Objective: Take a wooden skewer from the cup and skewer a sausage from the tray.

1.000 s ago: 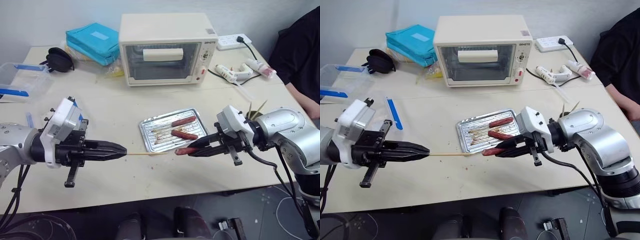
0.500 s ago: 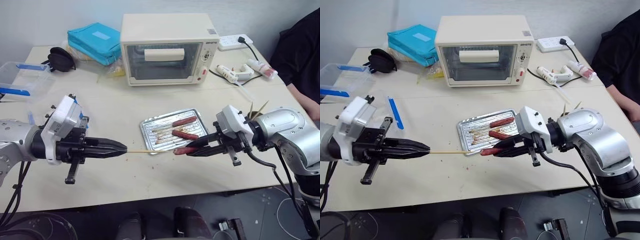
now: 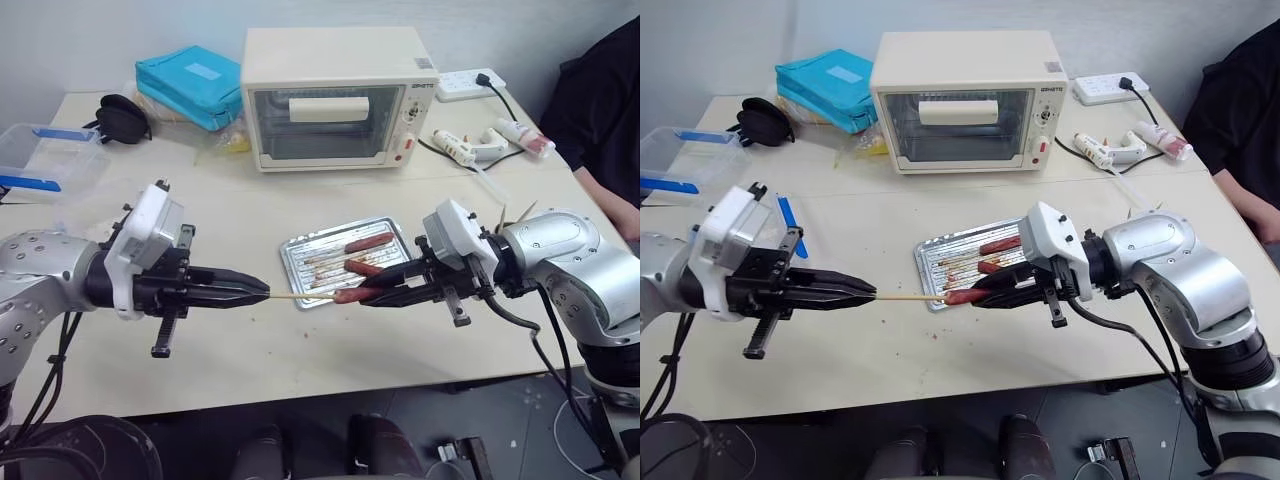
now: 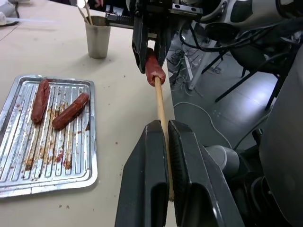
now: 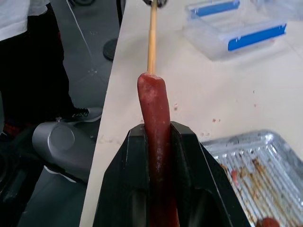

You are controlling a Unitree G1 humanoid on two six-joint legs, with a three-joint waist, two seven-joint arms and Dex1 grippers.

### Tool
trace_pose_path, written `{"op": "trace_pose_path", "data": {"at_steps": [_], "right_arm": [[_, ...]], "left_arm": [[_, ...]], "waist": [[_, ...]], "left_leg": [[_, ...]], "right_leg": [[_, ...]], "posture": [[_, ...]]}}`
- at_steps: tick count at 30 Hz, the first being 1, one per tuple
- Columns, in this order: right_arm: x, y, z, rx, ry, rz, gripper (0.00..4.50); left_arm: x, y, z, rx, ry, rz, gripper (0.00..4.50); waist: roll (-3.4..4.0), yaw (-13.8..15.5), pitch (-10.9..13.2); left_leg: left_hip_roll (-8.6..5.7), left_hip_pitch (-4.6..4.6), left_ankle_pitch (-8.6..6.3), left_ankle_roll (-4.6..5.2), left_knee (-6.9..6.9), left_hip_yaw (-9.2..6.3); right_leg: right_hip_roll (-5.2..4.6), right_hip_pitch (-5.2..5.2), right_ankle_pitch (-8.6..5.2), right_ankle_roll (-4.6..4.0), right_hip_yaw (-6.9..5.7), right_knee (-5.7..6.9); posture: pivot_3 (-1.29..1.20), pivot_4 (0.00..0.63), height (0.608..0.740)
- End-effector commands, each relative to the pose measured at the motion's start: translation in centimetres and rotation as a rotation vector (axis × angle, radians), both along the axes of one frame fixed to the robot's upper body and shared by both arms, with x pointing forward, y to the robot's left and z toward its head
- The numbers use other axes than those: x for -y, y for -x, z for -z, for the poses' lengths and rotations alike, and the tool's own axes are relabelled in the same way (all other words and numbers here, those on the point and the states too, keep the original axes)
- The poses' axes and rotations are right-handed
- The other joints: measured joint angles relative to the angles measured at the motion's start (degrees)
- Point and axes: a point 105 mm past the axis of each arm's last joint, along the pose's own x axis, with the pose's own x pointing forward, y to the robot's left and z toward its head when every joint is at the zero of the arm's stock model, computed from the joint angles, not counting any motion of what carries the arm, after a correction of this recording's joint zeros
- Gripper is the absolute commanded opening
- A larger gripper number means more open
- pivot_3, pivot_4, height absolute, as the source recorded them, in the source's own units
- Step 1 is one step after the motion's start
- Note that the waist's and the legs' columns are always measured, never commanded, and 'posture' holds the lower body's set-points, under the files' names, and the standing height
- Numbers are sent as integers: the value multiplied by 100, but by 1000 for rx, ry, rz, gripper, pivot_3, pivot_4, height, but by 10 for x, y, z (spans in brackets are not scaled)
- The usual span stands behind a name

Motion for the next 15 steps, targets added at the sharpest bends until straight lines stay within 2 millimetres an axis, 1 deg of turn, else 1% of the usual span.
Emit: {"op": "trace_pose_path", "data": {"at_steps": [1,10,14,15], "right_arm": [[-16,11,-8,67,-15,-84,560],[-23,8,-7,101,-23,-91,560],[-23,7,-5,91,-22,-79,560],[-23,6,-4,69,-18,-70,772]], "left_arm": [[8,0,0,23,-6,25,0],[20,-8,9,54,-14,27,0],[21,-11,11,67,-4,10,0],[20,-11,11,67,-4,6,0]], "waist": [[0,-4,0],[0,39,0],[0,96,0],[0,100,0]], "left_leg": [[0,0,0,0,1,0],[0,-1,0,0,14,3],[2,-2,0,1,21,3],[2,-2,-1,1,23,3]], "right_leg": [[0,0,0,0,0,0],[3,-2,0,0,-4,10],[4,-2,0,0,-3,15],[4,-2,0,0,-3,15]], "posture": [[0,150,740],[0,150,740],[0,150,740],[0,150,740]]}}
